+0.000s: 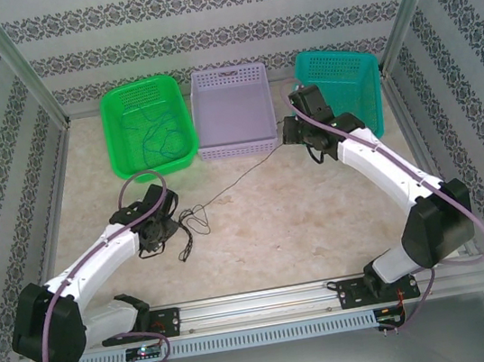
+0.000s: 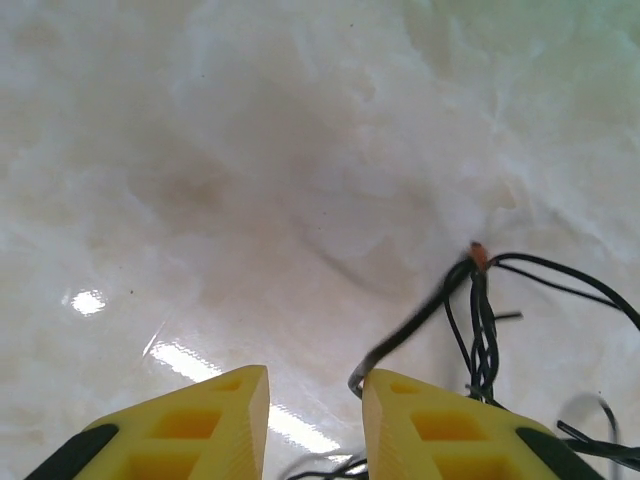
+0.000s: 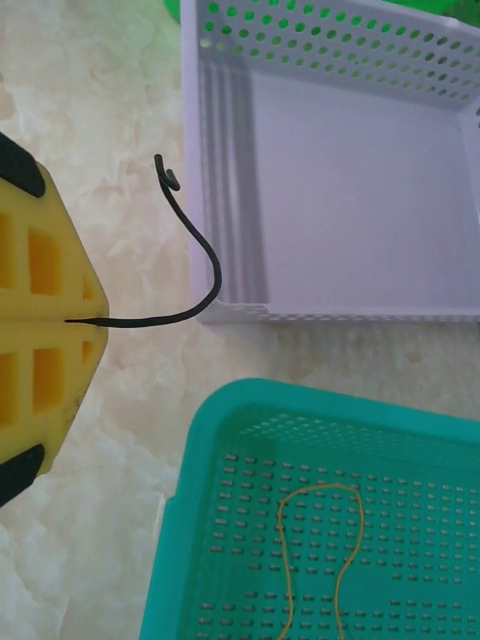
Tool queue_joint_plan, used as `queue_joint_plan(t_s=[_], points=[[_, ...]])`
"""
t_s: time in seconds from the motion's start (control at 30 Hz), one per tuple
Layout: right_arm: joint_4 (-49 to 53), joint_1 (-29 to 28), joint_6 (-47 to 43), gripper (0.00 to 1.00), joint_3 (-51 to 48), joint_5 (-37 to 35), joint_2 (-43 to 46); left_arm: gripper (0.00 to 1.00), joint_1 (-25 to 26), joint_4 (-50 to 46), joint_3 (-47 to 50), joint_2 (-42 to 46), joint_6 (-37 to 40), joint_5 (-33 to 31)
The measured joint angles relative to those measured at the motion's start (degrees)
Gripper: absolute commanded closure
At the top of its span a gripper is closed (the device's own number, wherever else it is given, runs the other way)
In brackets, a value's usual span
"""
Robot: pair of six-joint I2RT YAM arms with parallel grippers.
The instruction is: Untangle the cables
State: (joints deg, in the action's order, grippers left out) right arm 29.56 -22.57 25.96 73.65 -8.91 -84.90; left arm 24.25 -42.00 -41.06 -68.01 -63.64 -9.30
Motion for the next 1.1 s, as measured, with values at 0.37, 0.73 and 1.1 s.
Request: queue_joint_plan(t_s=[0.37,0.73,1.1], points=[[1.81,3.45,-2.05,1.00,-0.33,-2.82,1.05,1.00,-0.22,-1.64,-5.22,0.39,1.77,-0.48],[2.82,10.38,-3.87,1.00,-0.33,-3.26,3.50,0.69,-4.28,-0.02,-8.15,-0.31,6.36,6.36],[3.48,9.92,-3.87,1.00,-1.79,-1.97,3.43,0.40,14.16,7.48,-16.33,-17.40,16.13,17.97]])
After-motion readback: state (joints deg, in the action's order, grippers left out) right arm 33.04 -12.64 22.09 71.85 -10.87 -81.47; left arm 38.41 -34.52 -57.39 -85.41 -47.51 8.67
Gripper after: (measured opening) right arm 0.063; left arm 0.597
